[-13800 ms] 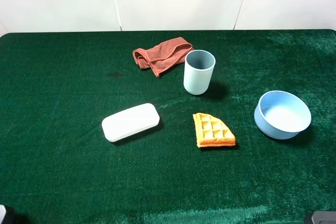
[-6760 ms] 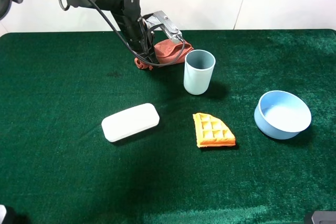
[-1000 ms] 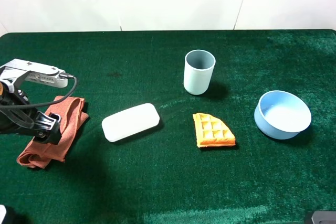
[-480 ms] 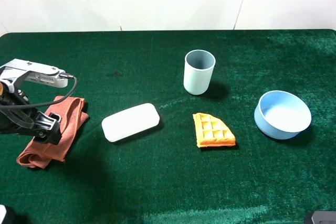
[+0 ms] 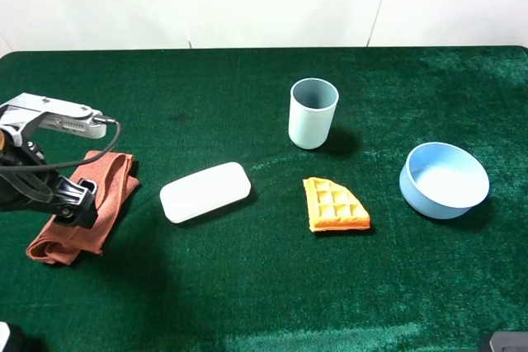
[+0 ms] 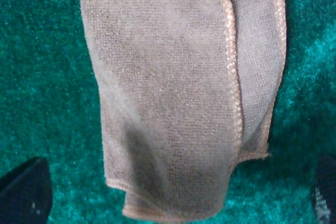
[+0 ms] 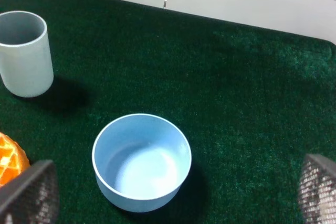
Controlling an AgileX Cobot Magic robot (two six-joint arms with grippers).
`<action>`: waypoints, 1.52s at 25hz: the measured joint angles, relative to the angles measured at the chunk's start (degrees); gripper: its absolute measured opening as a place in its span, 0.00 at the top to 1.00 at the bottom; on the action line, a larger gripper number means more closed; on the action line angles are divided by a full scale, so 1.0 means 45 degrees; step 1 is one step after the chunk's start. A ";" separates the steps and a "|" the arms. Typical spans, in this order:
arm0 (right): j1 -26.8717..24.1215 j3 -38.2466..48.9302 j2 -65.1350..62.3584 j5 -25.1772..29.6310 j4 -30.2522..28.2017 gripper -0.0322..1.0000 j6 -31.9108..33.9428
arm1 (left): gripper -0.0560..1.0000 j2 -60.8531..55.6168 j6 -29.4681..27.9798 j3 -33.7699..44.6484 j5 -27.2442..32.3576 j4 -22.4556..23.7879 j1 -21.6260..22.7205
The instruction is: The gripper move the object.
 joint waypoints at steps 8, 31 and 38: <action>0.0000 0.0000 0.0000 0.0000 -0.0012 0.30 0.0000 | 0.01 0.0023 0.0000 -0.0801 0.0622 -0.0639 0.0000; 0.0000 0.0000 0.0000 0.0000 -0.0012 0.30 0.0000 | 0.01 -0.9468 0.0776 -0.0653 0.6501 -0.0020 0.2583; 0.0000 0.0000 0.0000 0.0000 -0.0012 0.30 0.0000 | 0.01 -1.1931 0.1009 -0.0531 0.6280 -0.0090 0.4060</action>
